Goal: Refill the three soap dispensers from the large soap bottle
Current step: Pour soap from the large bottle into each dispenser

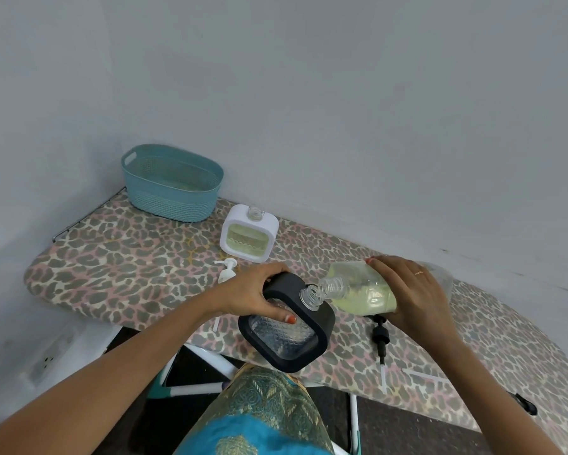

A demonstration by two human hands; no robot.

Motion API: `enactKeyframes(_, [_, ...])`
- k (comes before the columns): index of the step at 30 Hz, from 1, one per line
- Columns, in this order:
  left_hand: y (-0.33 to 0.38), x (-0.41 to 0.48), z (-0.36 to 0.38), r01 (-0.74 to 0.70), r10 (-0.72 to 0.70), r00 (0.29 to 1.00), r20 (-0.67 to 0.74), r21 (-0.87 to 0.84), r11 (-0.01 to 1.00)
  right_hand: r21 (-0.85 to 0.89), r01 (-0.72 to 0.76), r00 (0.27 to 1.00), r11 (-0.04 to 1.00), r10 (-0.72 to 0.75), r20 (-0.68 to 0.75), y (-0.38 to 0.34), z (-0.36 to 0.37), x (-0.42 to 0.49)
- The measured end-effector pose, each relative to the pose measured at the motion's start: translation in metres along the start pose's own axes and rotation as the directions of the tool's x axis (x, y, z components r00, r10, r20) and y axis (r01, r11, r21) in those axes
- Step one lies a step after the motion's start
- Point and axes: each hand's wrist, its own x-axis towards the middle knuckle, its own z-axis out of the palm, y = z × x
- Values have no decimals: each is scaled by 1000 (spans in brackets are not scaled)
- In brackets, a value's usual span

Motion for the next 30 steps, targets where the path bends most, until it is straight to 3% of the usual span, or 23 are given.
enactKeyframes(30, [-4, 3, 4, 11, -11, 1000, 4, -13, 1000, -17, 33, 999, 999, -34, -38, 5, -10, 5])
